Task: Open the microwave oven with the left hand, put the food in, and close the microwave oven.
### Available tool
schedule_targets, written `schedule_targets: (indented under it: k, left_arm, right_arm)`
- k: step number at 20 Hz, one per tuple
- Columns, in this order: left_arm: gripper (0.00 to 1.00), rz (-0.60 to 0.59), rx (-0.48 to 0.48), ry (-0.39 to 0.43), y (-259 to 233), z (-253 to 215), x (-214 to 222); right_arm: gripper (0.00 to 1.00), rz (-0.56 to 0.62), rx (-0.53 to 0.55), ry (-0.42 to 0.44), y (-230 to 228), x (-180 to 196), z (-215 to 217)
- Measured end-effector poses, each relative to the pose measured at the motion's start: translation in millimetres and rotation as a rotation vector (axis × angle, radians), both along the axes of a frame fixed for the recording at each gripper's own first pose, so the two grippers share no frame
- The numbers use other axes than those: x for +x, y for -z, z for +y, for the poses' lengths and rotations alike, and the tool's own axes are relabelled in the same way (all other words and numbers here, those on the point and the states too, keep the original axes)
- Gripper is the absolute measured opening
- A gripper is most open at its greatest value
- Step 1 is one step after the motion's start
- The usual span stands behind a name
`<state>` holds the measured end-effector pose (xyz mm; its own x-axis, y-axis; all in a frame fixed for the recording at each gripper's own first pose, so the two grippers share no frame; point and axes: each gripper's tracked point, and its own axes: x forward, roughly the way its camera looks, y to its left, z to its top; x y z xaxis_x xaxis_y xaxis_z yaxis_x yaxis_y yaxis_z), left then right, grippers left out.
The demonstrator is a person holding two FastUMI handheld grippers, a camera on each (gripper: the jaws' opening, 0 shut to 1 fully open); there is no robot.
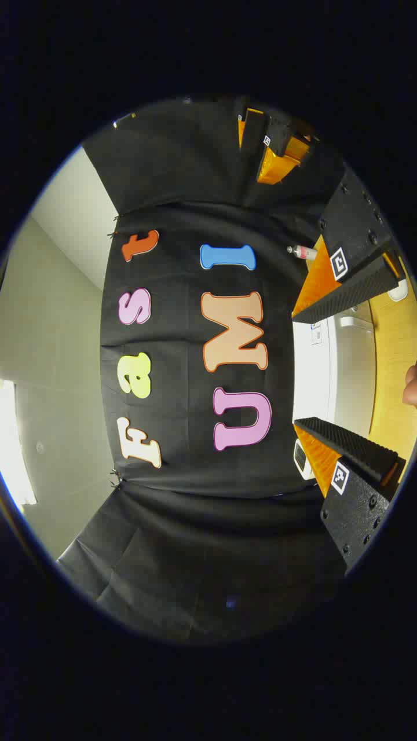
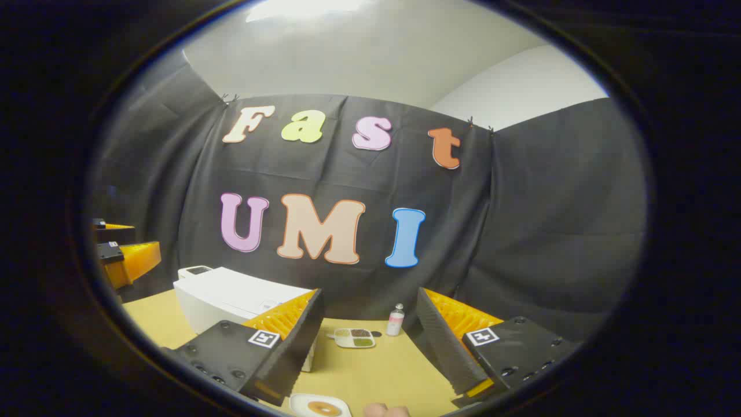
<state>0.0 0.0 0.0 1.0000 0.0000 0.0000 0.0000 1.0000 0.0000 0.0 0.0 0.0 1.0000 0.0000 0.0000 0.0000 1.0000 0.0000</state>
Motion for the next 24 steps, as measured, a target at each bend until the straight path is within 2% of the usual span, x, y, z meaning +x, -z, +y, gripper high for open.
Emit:
schedule_targets:
  k: [6,8,10,22,23,24]
  left_arm:
    - [0.97,0.017,0.026,-0.057,-3,5,-4]
    - [0.97,0.029,0.026,-0.061,0,4,-3]
    - [0.97,0.042,0.028,-0.062,3,1,-3]
    - [0.96,0.073,0.022,-0.072,16,1,3]
    - [0.96,0.076,0.023,-0.074,18,2,3]
    - [0.98,0.075,0.022,-0.078,17,3,3]
  right_arm:
    - [0.96,-0.005,0.022,-0.031,-5,12,-2]
    - [1.00,-0.003,0.030,-0.040,-4,15,-2]
    - [0.96,0.006,0.028,-0.045,0,20,-2]
    - [0.96,-0.015,-0.007,-0.068,-1,20,9]
    - [1.00,-0.015,-0.005,-0.069,0,21,8]
    - [0.96,-0.013,-0.004,-0.069,0,21,9]
